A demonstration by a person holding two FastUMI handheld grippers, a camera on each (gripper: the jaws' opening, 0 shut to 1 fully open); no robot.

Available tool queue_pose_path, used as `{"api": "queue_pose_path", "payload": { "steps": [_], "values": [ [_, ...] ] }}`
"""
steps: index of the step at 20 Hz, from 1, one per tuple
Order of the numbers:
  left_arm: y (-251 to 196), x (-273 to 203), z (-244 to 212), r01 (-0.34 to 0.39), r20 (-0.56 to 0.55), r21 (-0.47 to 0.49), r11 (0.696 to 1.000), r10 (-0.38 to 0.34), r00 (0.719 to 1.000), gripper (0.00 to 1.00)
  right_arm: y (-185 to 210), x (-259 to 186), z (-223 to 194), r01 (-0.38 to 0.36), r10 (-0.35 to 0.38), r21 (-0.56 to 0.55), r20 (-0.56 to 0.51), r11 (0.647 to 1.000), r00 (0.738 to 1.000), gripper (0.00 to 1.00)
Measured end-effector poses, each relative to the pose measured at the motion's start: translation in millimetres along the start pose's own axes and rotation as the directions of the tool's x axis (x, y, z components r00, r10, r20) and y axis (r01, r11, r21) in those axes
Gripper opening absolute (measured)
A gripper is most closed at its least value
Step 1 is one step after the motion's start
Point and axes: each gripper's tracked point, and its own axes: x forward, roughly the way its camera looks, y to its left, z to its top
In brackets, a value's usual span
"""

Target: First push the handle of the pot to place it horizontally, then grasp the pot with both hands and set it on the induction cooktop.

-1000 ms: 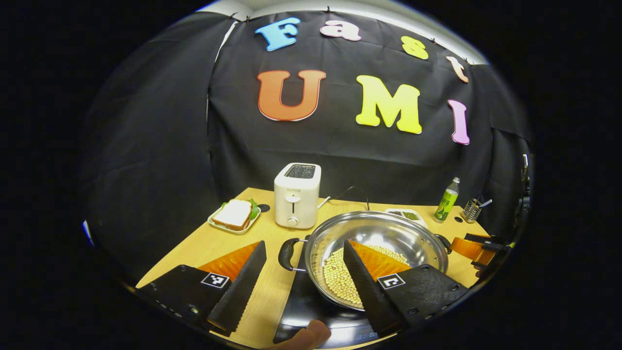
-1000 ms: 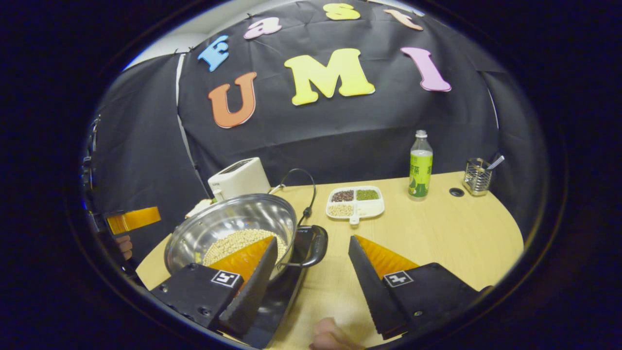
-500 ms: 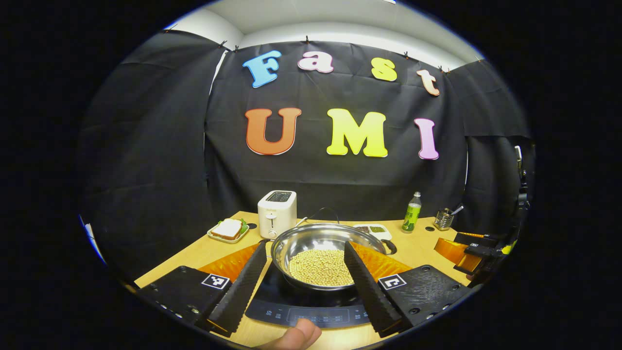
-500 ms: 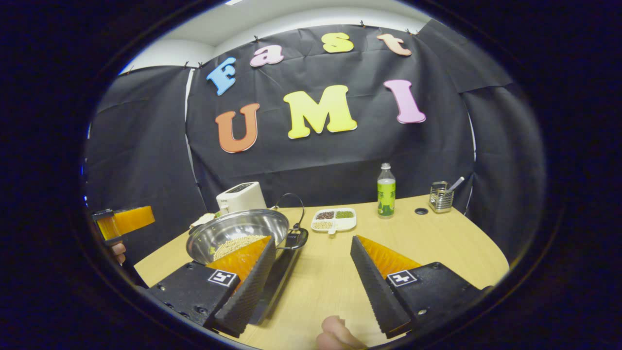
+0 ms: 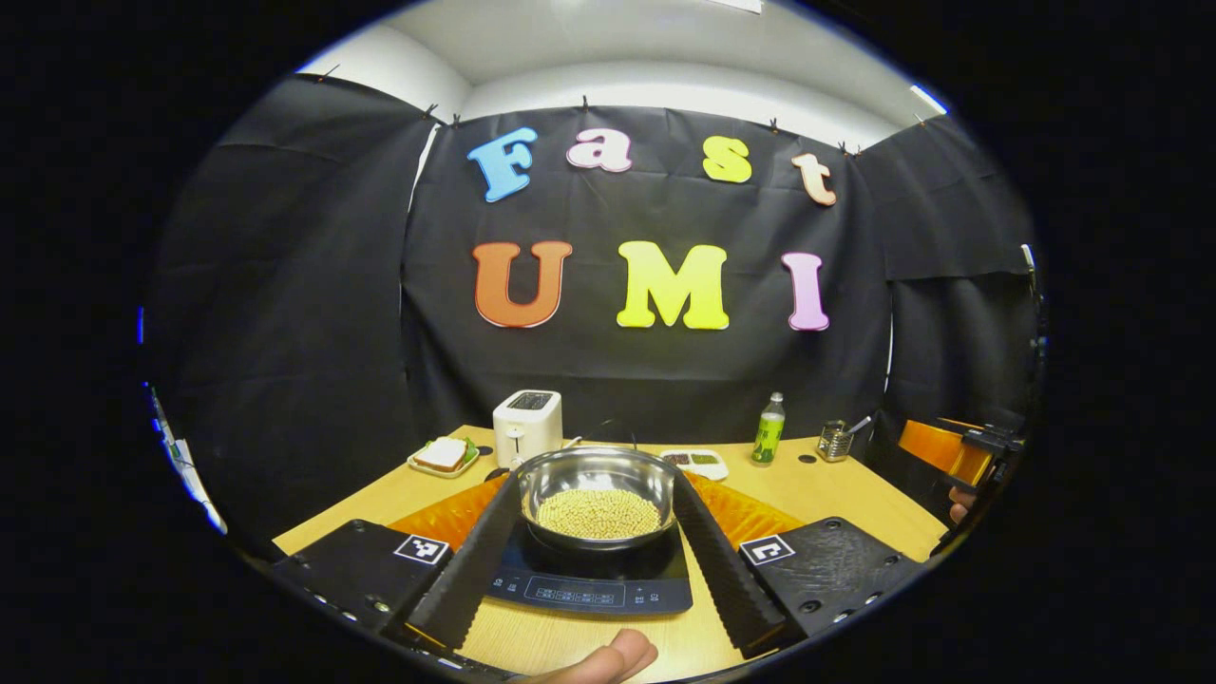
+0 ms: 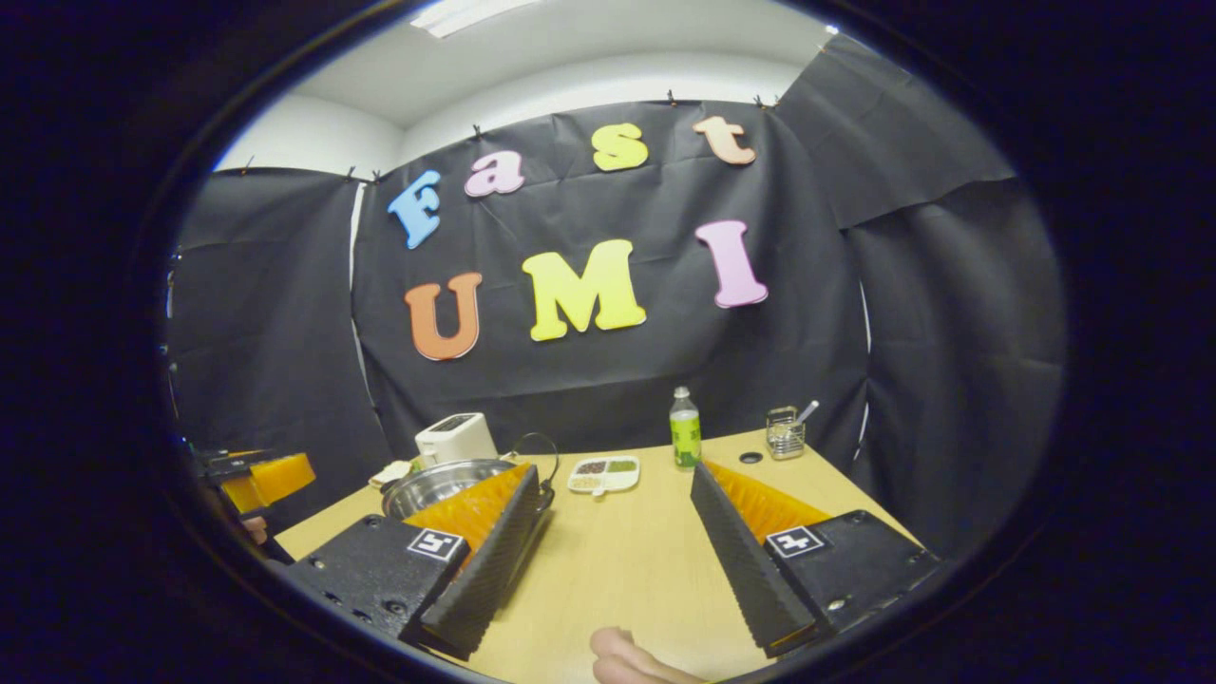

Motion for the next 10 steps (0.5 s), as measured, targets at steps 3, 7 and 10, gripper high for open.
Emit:
{"api": "queue_pose_path", "payload": {
  "steps": [3, 7, 10],
  "values": [
    [-7.0, -14.0, 22.4, 0.021, 0.054, -0.03, 0.999, -0.019, 0.998, 0.95, -18.5, -26.0, 18.8, 0.06, -0.058, -0.039, 0.041, 0.997, 0.997, 0.96],
    [-3.3, -28.4, 32.5, 0.003, 0.061, -0.013, 1.0, -0.002, 0.998, 0.95, -43.4, -60.9, 46.4, 0.153, -0.147, -0.038, 0.127, 0.987, 0.981, 0.96],
    [-13.0, -42.8, 46.8, 0.036, 0.101, -0.017, 0.999, -0.034, 0.994, 0.95, -53.5, -81.6, 59.5, 0.201, -0.184, -0.08, 0.18, 0.976, 0.966, 0.96]
  ]
}}
